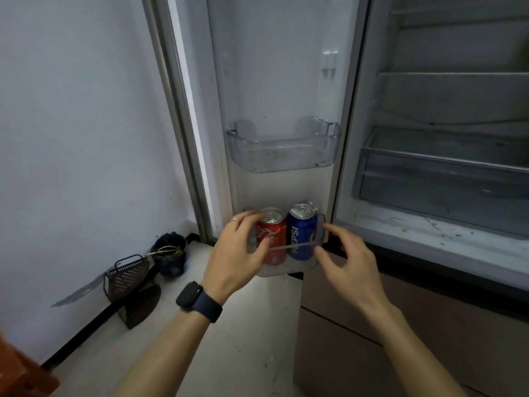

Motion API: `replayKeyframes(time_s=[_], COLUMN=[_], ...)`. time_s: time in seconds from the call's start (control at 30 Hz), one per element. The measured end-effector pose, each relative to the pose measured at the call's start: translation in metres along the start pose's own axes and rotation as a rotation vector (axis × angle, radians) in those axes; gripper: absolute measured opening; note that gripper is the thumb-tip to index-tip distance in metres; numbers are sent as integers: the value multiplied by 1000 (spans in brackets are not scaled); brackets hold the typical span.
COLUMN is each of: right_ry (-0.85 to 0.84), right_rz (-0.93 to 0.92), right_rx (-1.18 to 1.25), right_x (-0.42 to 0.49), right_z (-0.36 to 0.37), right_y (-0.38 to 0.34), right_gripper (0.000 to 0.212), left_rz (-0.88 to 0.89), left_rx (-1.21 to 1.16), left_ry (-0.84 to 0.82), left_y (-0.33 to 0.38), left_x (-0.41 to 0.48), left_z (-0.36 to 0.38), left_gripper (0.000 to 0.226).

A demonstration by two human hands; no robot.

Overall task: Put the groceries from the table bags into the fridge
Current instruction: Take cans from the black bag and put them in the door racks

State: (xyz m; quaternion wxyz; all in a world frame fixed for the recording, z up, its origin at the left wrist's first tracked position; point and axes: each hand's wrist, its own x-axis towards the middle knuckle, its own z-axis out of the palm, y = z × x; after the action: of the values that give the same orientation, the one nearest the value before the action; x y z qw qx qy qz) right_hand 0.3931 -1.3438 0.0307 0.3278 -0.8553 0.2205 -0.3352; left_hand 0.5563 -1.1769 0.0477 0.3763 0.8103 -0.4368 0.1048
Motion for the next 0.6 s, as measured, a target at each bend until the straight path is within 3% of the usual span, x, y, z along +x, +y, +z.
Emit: replayKeyframes(time_s=[0.1, 0.2, 0.37, 0.6], right_ry=[39, -29, -188, -378], right_rz=[-4, -14, -80, -196], right_rx=[-13, -95, -242, -283], right_x=[-43, -78, -131, -202], right_z=[9, 19, 31, 60], right_y=[2, 1, -8, -50], right_gripper=[39, 36, 36, 39], left_rz=[13, 5, -65, -290], left_rx=[12, 86, 230, 333], left_ry=[43, -30, -110, -141], left_y=[-15, -22, -24, -42], left_x=[-37, -71, -132, -253], left_z=[13, 21, 8, -58], left_gripper=[55, 70, 53, 48])
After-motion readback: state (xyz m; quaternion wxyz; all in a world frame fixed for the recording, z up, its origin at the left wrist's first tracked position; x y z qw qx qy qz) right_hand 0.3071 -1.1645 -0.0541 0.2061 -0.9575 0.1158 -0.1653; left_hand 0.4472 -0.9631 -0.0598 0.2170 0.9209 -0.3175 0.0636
